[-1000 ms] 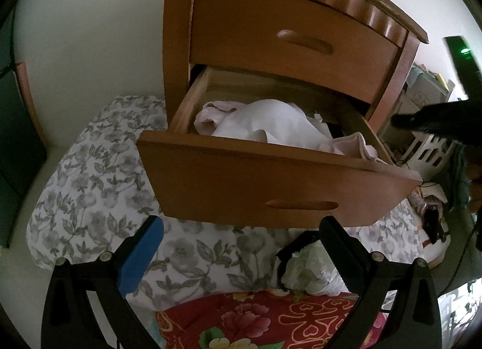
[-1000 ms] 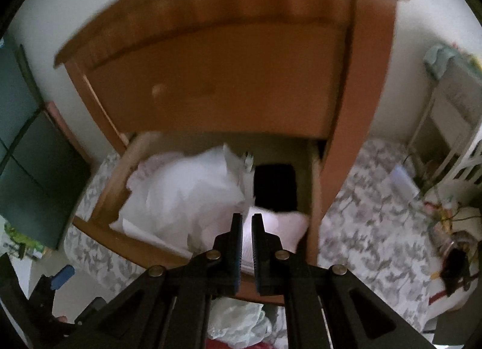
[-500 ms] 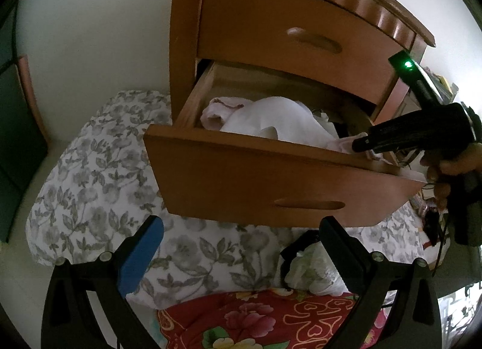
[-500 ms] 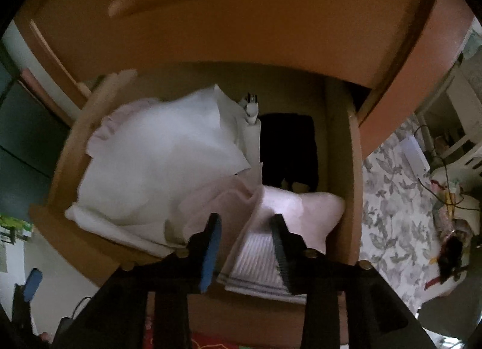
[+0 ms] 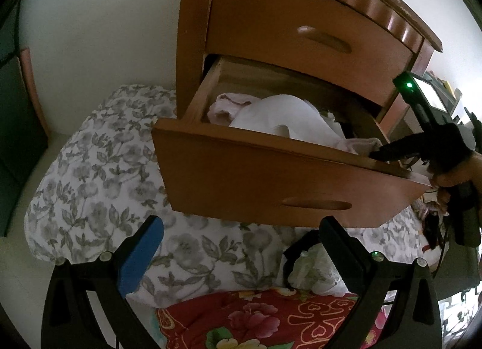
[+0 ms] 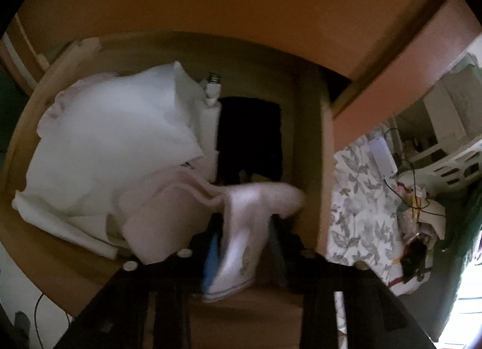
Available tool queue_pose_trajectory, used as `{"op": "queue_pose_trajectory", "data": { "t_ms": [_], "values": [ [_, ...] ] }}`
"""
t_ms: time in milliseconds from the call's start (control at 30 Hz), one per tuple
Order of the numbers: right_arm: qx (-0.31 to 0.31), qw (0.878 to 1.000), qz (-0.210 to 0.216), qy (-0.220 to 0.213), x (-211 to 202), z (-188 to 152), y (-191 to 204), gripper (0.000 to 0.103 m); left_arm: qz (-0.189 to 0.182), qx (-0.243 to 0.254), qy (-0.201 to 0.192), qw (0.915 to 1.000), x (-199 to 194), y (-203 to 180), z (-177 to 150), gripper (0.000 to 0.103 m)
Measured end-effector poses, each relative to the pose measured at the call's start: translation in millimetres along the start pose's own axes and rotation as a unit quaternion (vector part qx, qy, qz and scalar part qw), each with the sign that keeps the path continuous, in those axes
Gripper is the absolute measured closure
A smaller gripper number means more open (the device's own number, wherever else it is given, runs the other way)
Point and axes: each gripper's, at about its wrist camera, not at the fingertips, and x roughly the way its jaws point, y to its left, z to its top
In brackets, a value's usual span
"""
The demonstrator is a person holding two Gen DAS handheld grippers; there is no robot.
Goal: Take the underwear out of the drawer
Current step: 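Lift the pink sock up out of the drawer with the right gripper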
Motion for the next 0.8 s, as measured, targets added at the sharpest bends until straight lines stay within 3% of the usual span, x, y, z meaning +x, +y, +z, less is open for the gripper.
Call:
{"op": "queue_pose_trajectory", "data": {
  "t_ms": [100, 400, 533, 800],
  "values": [
    [-0.001, 1.000, -0.004, -0.001, 2, -3, -6, 0.080, -0.003, 0.002, 0.003, 1.0000, 1, -2, -1, 0.000],
    [0.006, 1.000, 0.005, 0.004, 13, -3, -6, 0.081, -0.002, 0.006, 0.003, 1.0000, 0, -3, -2, 0.000],
    [0.019, 1.000, 0.001, -0.004, 12, -5, -9, 0.093, -0.001, 0.003, 0.004, 1.0000, 0, -2, -2, 0.000],
    [0.060, 0.995, 0.014, -0.072, -12, -18, -29, 0.096, -0.006, 0.008, 0.007, 0.9999, 1, -3, -3, 0.000]
  ]
}}
